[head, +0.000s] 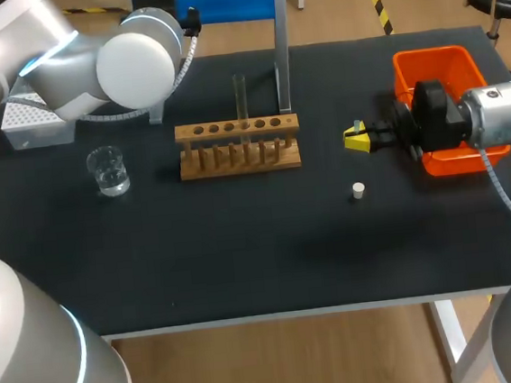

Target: Invert the test tube, pick up the pipette, mount the tip to pipette, aspirate from beaker and dispense into the tube, eject the tip, return the pipette, and cap with the stopper.

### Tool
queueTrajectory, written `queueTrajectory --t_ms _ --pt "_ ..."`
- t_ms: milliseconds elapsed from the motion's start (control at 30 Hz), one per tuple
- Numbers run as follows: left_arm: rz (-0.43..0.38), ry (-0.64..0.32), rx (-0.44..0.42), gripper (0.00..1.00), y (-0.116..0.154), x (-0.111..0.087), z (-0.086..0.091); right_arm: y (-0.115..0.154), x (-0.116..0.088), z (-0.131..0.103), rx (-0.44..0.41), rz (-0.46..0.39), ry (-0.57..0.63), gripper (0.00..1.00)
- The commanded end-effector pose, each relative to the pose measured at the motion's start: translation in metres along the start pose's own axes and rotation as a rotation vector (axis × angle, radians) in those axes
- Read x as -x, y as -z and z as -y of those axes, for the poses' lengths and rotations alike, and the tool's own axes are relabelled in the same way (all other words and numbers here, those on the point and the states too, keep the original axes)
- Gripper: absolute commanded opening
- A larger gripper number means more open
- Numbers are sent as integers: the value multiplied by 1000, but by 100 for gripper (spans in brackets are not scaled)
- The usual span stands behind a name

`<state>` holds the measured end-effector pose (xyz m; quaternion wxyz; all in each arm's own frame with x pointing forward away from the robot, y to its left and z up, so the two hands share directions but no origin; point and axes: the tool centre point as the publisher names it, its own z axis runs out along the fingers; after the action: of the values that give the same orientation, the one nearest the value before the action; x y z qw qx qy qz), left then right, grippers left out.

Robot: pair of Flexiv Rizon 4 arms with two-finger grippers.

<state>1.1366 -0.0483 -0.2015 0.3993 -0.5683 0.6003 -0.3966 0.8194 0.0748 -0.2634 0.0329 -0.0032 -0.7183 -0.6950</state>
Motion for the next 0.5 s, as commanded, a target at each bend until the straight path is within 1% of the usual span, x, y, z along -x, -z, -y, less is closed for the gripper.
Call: queueTrajectory --t_ms 33,500 --pt "1 4 0 100 -3 1 0 0 -1 0 -1 1 1 0" --pt "-12 0 -7 100 -16 5 6 0 -1 0 -1 1 1 0"
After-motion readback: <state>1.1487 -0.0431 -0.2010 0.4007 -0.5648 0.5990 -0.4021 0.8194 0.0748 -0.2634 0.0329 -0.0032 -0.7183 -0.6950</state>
